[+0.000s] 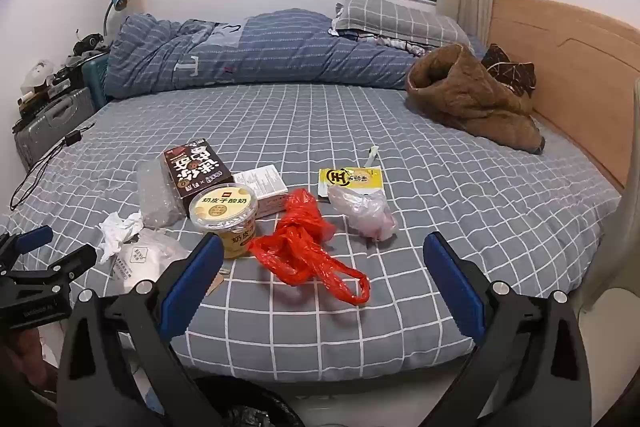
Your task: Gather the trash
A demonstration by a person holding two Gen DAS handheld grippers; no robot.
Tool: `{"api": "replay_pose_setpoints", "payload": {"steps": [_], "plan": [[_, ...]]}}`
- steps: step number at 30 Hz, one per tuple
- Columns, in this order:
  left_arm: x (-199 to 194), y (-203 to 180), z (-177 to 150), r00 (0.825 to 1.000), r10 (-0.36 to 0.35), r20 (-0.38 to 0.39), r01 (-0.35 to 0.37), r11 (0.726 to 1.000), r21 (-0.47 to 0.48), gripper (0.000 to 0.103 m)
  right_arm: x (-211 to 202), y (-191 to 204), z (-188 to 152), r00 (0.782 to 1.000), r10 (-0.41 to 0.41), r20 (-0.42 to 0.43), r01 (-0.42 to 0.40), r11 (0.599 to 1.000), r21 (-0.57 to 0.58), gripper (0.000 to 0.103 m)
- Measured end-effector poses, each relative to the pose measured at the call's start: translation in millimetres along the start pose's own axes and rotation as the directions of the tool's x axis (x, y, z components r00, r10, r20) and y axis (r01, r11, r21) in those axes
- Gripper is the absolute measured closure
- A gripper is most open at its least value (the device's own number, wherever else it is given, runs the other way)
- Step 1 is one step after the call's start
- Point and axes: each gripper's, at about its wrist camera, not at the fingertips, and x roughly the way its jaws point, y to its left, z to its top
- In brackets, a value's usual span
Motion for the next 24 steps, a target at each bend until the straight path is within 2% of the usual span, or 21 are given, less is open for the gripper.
{"api": "replay_pose_setpoints", "payload": {"steps": [4,6,8,24], "plan": [[-3.0,-9.9,-0.3,1.0,0.015,0.023,-0.016,1.0,0.026,0.006,0.9,-3.6,0.5,1.0,-0.018,0.002,0.018,1.0,-0.008,0.007],[0.9,-7.8,4.6,1.0,0.01,-0.001,-0.01,1.0,0.006,0.006,0.7,-3.3,0.6,1.0,-0.026,0.002,0.026,1.0,-0.013,0.007],[-0.6,4.1,3.6,1.0,-0.014,0.015,0.014,1.0,-0.022,0.006,-1.2,1.1,-0.4,1.0,-0.023,0.001,0.023,1.0,-0.014,0.007],[-0.4,8.3,5.2,0.998,0.058,0.015,-0.057,0.998,-0.017,0.006,3.8,-0.3,-3.3,1.0,0.008,-0.02,-0.008,1.0,0.008,0.007]]}}
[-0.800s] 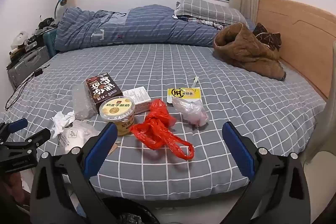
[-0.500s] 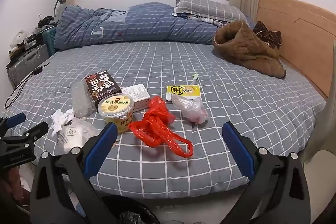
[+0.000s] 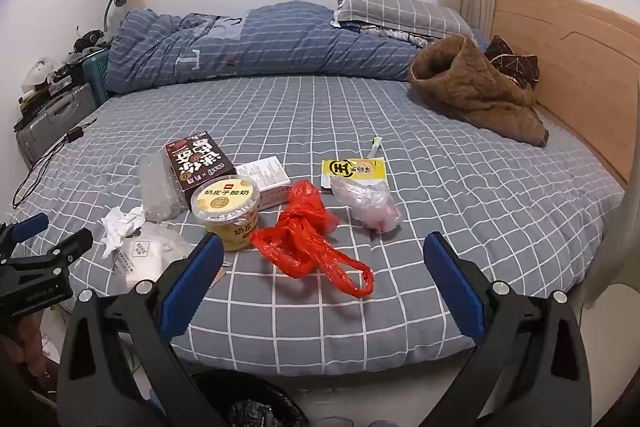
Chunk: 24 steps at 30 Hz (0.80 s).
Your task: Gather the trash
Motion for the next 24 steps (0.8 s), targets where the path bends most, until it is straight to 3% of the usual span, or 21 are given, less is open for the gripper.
{"api": "replay_pose_setpoints", "payload": {"steps": [24], "plan": [[-1.7,6.5,3.7,1.0,0.02,0.001,-0.02,1.0,0.001,0.006,2.4,8.5,-1.4,0.999,0.027,-0.018,-0.027,1.0,-0.001,0.007]]}}
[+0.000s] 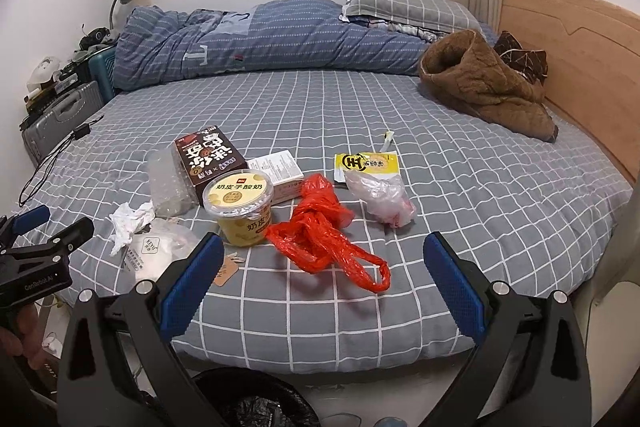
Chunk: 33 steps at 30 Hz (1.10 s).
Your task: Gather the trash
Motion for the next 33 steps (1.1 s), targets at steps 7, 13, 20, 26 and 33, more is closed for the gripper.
{"api": "replay_pose_setpoints", "payload": {"steps": [7,13,20,26,33], "plan": [[-0.6,-0.3,-0.2,1.0,0.0,-0.001,0.0,1.0,0.001,0.006,0.3,0.2,0.7,1.0,-0.004,0.0,0.004,1.0,-0.001,0.007],[-1.3,-0.5,0.1,1.0,-0.006,0.0,0.006,1.0,-0.002,0.006,1.7,0.5,-0.2,1.0,-0.018,0.0,0.018,1.0,-0.003,0.007],[-0.5,-1.0,0.8,1.0,-0.005,-0.004,0.005,1.0,-0.005,0.006,0.6,0.0,0.2,1.0,-0.02,0.004,0.02,1.0,0.001,0.007],[-0.1,-0.5,1.2,1.0,-0.012,-0.006,0.012,1.0,-0.013,0.006,-0.2,0.0,0.4,1.0,-0.02,0.004,0.02,1.0,0.001,0.007],[-0.4,-2.3,1.1,1.0,-0.013,-0.005,0.012,1.0,-0.009,0.006,-0.3,-1.7,0.4,1.0,-0.025,0.005,0.025,1.0,0.007,0.007]]}}
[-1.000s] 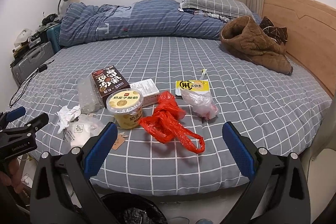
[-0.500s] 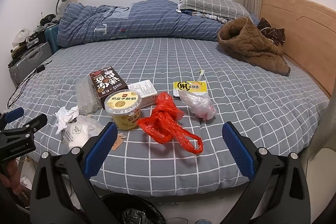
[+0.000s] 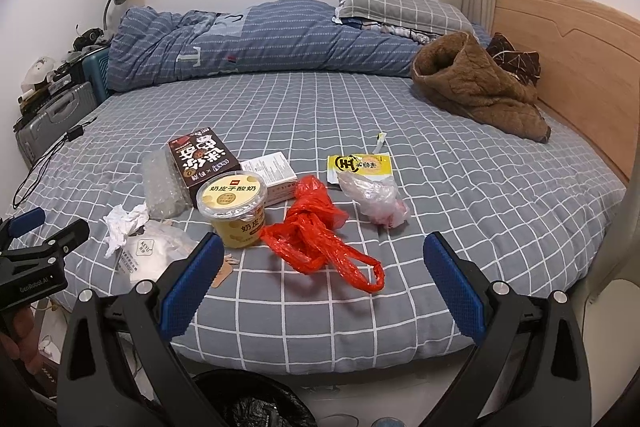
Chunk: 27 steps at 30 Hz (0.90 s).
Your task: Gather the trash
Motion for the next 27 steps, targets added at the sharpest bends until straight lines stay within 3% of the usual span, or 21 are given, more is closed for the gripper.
{"api": "replay_pose_setpoints", "payload": {"steps": [18,27], "plan": [[-0.5,1.9,-0.5,1.0,0.001,0.005,-0.001,1.0,-0.002,0.006,0.0,2.9,-0.8,1.0,0.002,-0.004,-0.002,1.0,-0.007,0.007],[27.7,28.5,-1.7,0.998,0.053,-0.034,-0.054,0.998,-0.034,0.006,22.4,22.5,1.8,1.0,0.011,-0.022,-0.013,0.997,-0.07,0.007]]}}
